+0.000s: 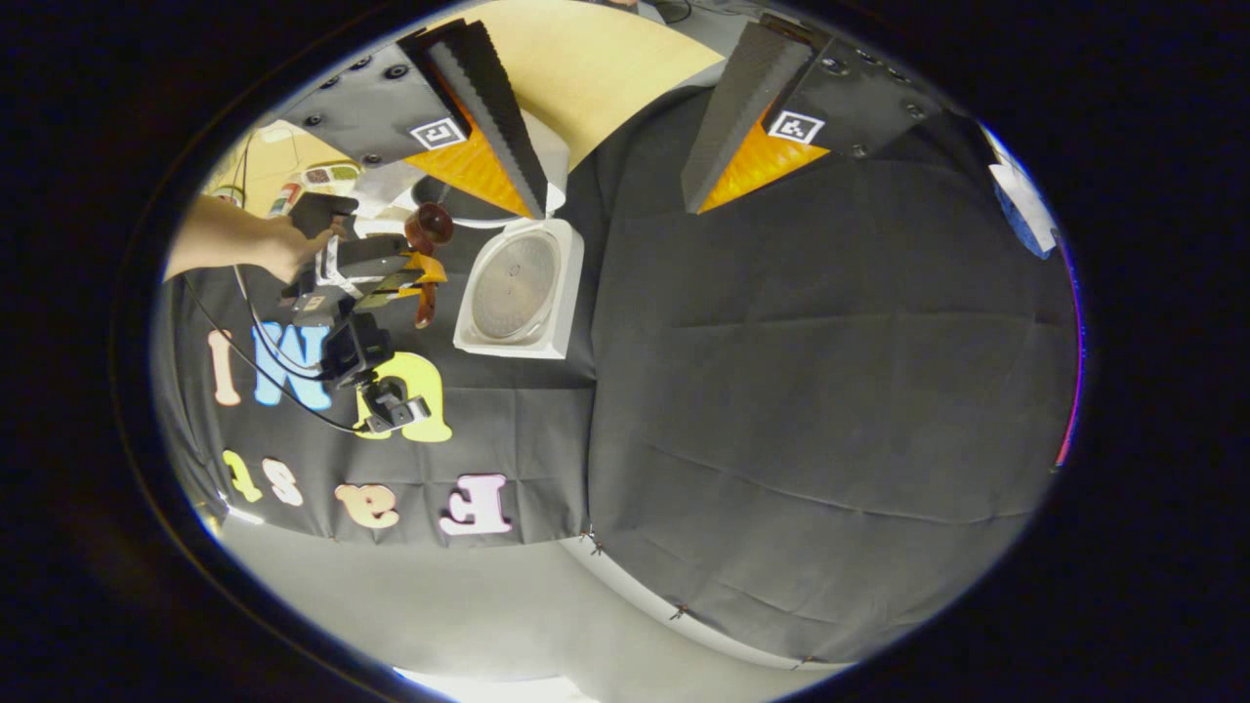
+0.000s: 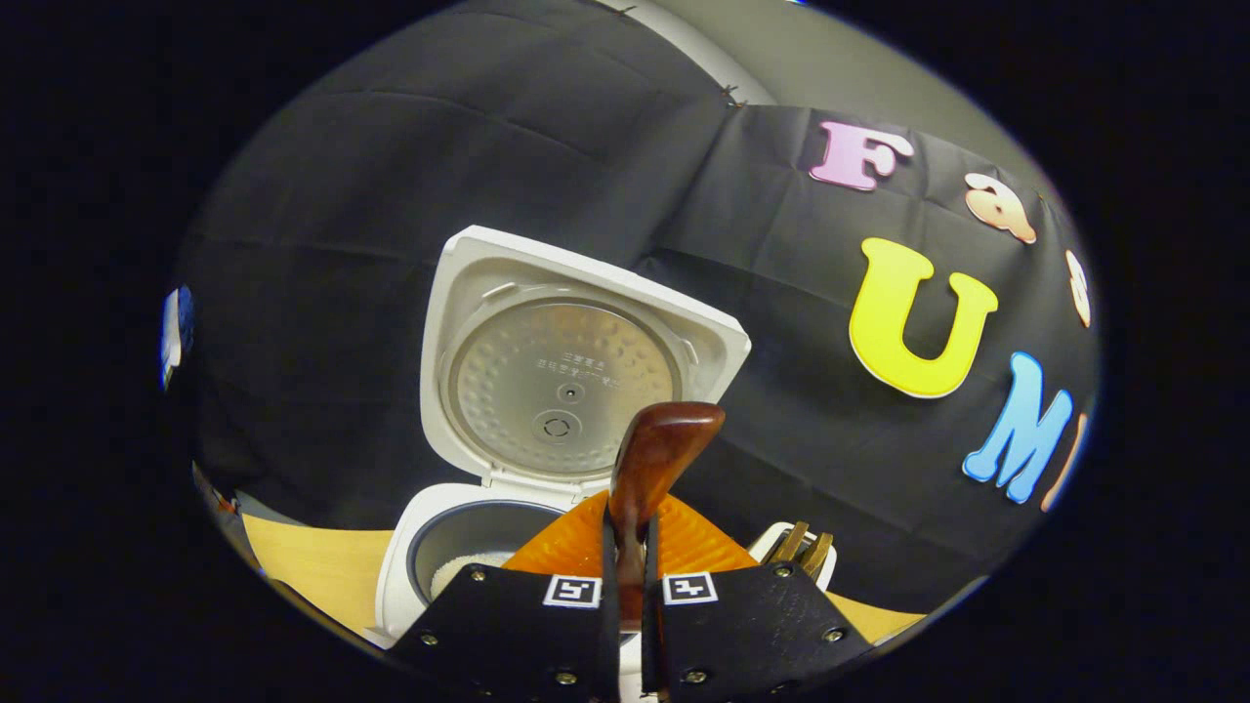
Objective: Close the left gripper, press the button to open the rice cooker; take a wooden spoon from the chopstick holder with the right hand, scoop a spoonful of rice and pour it into the rice cooker, then put the wooden spoon back into the chopstick holder.
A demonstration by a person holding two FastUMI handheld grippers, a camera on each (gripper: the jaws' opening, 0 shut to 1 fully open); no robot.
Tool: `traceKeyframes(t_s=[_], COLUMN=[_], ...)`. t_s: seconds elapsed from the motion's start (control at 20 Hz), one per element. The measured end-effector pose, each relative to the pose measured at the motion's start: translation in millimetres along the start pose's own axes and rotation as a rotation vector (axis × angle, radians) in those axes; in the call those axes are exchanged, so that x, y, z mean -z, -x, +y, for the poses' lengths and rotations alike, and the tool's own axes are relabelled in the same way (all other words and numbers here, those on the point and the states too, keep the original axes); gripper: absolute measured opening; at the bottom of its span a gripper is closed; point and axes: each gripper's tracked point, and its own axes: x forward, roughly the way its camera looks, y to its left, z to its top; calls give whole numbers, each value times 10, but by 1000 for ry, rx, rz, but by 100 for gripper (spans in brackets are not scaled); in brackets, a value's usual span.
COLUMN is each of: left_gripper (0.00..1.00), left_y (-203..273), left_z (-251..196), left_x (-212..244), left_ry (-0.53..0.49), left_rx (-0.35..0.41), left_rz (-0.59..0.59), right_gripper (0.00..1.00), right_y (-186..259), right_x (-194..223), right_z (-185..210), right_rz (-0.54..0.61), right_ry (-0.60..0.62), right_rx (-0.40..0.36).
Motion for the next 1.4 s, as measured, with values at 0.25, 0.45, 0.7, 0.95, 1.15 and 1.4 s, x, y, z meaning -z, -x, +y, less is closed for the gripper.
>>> traceKeyframes(t_s=[0.25, 0.45, 0.7, 0.95, 1.15, 1.4], left_gripper=[100, 96, 96, 96, 96, 100], left_y=[12, 47, 82, 59, 46, 48], left_z=[-40, -103, -230, -482, -653, -964], left_x=[-18, -113, -233, -441, -593, -757], left_ry=[5, 7, 5, 9, -4, -9], left_rx=[4, 12, 29, 53, 50, 82], left_rz=[-2, -19, -46, -79, -96, -127], right_gripper=[9, 9, 9, 8, 9, 9], right_y=[61, 136, 383, 711, 1120, 1638], right_x=[86, 81, -85, -213, -120, 136], right_z=[4, 52, -100, -548, -983, -1526], right_rz=[12, 32, 31, -4, -55, -87], right_ry=[76, -108, -483, -802, -949, -998], right_rx=[3, -59, -127, -126, -63, 28])
